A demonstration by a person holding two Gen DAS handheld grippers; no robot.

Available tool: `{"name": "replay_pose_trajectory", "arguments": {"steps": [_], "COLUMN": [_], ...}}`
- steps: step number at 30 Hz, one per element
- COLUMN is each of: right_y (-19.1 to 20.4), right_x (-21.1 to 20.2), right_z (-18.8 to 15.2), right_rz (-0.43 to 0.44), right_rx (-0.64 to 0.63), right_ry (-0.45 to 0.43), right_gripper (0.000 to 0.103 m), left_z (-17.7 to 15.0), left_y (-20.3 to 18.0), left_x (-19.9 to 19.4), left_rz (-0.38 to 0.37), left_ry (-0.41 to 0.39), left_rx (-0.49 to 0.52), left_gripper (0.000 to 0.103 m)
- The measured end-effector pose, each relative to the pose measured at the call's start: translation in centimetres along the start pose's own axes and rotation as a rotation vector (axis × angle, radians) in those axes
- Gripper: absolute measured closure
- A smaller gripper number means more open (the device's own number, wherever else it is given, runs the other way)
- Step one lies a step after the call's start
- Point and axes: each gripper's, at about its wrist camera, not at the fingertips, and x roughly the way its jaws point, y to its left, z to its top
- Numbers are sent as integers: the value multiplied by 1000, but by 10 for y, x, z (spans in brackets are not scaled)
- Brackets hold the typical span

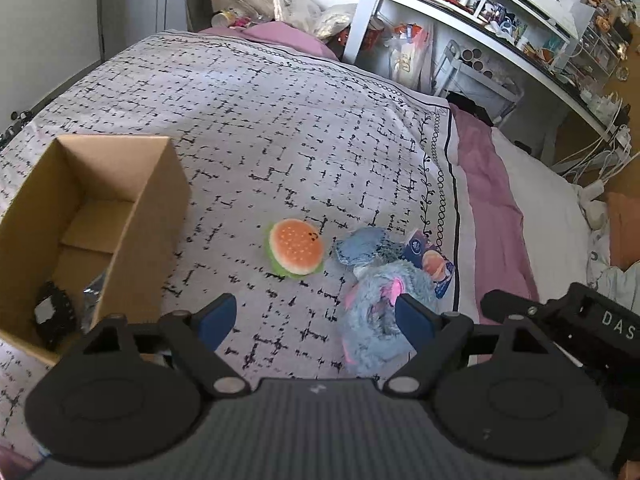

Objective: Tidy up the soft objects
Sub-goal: 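Move both grippers toward the grey-blue plush toy, then close both grippers on the grey-blue plush toy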

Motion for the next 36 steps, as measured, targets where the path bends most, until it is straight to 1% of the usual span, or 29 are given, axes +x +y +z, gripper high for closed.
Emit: {"name": "replay_pose_trajectory", "arguments": {"steps": [1, 7, 9, 10, 14, 17, 21, 22, 24, 25, 27, 28, 29, 34, 36], "right_y": [-1, -9, -11, -12, -15, -16, -16, -16, -16, -16, -18, -19, -19, -9, -7], "right_x": [3, 22, 28, 31, 40, 47, 54, 56, 60, 62, 66, 68, 69, 63, 61], "right_z": [0, 4, 5, 5, 6, 6, 6, 6, 6, 6, 6, 6, 6, 3, 3], "right_rz": [6, 35, 41, 46, 54, 68, 68, 69, 72, 71, 67, 69, 71, 52, 57], "right_rx": [6, 40, 52, 59, 70, 73, 76, 75, 76, 77, 81, 85, 84, 16, 4], "right_ry": [11, 67, 81, 88, 108, 127, 136, 138, 144, 148, 155, 157, 158, 123, 118], "right_gripper": [24, 37, 40, 41, 43, 43, 44, 45, 48, 51, 56, 61, 63, 71, 72], "left_z": [0, -3, -4, -4, -6, -6, -5, -5, -6, -6, -7, -7, -7, -6, -5], "left_y": [-1, -4, -6, -5, -3, -1, -1, -1, -2, -2, -2, -3, -4, -5, -5], "left_x": [4, 29, 37, 40, 55, 64, 75, 77, 82, 83, 85, 84, 83, 74, 68], "left_rz": [-4, -41, -54, -62, -81, -113, -149, -155, -174, -183, -205, -203, -199, -205, -203], "left_ry": [5, 39, 48, 54, 75, 90, 118, 121, 129, 134, 137, 136, 132, 110, 97], "left_rx": [0, -9, -8, -13, -34, -53, -58, -62, -67, -72, -80, -74, -68, -65, -57], "left_gripper": [18, 22, 26, 27, 39, 41, 52, 53, 61, 63, 73, 73, 77, 81, 81]}}
